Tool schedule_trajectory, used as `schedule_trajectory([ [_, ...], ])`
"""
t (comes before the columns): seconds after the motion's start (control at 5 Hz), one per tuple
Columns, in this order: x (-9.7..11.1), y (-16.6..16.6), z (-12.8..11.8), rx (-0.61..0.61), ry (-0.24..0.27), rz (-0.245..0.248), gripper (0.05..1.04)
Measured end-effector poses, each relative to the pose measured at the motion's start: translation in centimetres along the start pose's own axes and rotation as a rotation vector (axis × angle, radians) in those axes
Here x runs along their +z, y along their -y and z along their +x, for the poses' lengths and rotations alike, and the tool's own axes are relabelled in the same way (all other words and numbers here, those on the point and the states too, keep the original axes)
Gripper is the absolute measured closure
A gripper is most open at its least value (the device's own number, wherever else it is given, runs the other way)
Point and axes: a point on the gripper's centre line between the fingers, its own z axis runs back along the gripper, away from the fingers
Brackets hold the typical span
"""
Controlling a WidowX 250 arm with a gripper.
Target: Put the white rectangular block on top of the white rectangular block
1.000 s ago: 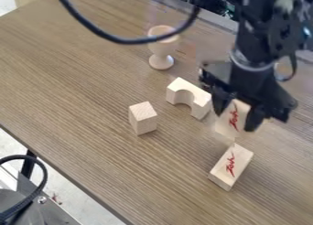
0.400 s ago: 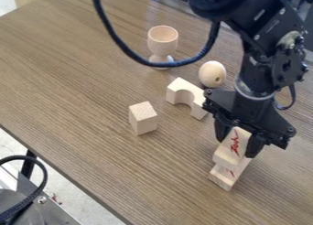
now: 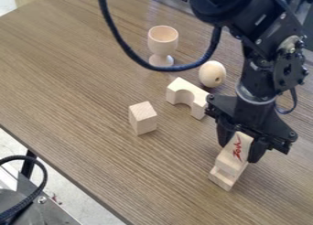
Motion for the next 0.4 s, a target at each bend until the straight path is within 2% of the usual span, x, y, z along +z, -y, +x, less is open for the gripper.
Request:
schedule_trajectory([
  [0.4, -0.28, 0.05, -0.2, -0.012, -0.016, -0.01, 0.539],
])
